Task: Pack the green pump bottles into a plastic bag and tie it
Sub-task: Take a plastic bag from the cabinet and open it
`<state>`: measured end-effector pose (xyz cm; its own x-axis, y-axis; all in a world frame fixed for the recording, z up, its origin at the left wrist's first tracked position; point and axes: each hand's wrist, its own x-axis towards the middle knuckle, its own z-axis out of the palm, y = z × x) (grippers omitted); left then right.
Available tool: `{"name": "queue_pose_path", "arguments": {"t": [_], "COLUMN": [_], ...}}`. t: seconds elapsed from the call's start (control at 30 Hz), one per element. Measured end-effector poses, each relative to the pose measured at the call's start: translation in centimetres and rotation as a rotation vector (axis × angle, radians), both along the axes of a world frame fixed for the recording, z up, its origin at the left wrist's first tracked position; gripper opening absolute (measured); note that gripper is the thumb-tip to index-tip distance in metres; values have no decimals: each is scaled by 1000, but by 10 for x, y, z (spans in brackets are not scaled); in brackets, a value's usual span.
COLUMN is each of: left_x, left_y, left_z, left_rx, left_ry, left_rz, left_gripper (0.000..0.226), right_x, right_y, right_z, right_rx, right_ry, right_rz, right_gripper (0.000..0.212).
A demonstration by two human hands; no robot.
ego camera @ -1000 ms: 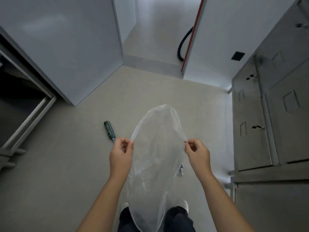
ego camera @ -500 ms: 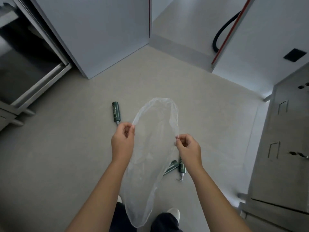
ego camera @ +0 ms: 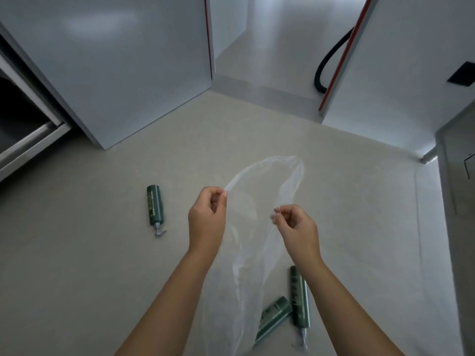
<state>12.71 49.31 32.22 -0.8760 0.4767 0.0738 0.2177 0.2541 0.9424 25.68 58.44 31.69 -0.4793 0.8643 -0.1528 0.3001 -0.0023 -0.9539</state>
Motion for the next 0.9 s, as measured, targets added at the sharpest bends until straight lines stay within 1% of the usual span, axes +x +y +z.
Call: {"name": "queue_pose_path", "arguments": {"t": [0.1, 0.2, 0.27, 0.37, 0.47, 0.57, 0.67, 0.77, 0.83, 0.9], "left_x": [-12, -28, -35, -34, -28, -22, -14, -4, 1, 6], "left_y": [22, 41, 51, 63, 70, 72, 72, 68, 66, 65], "left_z": [-23, -41, -53, -76, -106, -141, -181, -219, -240, -257], "left_rx": [58, 138, 198, 249, 250, 196, 137, 86, 52, 30], "left_ry": [103, 207, 263, 318, 402, 490, 526, 523, 513, 521], "left_rz": [-15, 29, 45, 3, -70, -149, -225, -284, -328, -375], "left_gripper": [18, 7, 7, 8, 8, 8, 8, 9, 7, 7], "right_x": [-9, -16, -18, -13, -1, 12, 24, 37, 47, 58], "right_y": [20, 37, 45, 53, 62, 68, 70, 68, 66, 62], "right_z": [-27, -53, -71, -100, -134, -174, -219, -263, -289, -311], "right_rx": [60, 136, 184, 249, 285, 268, 199, 83, 21, -15], "right_ry": [73, 163, 232, 306, 332, 334, 310, 286, 228, 186], "right_rz": [-37, -80, -94, -107, -139, -206, -269, -298, -287, -267], "right_gripper": [19, 19, 19, 19, 16, 16, 17, 14, 9, 11]}}
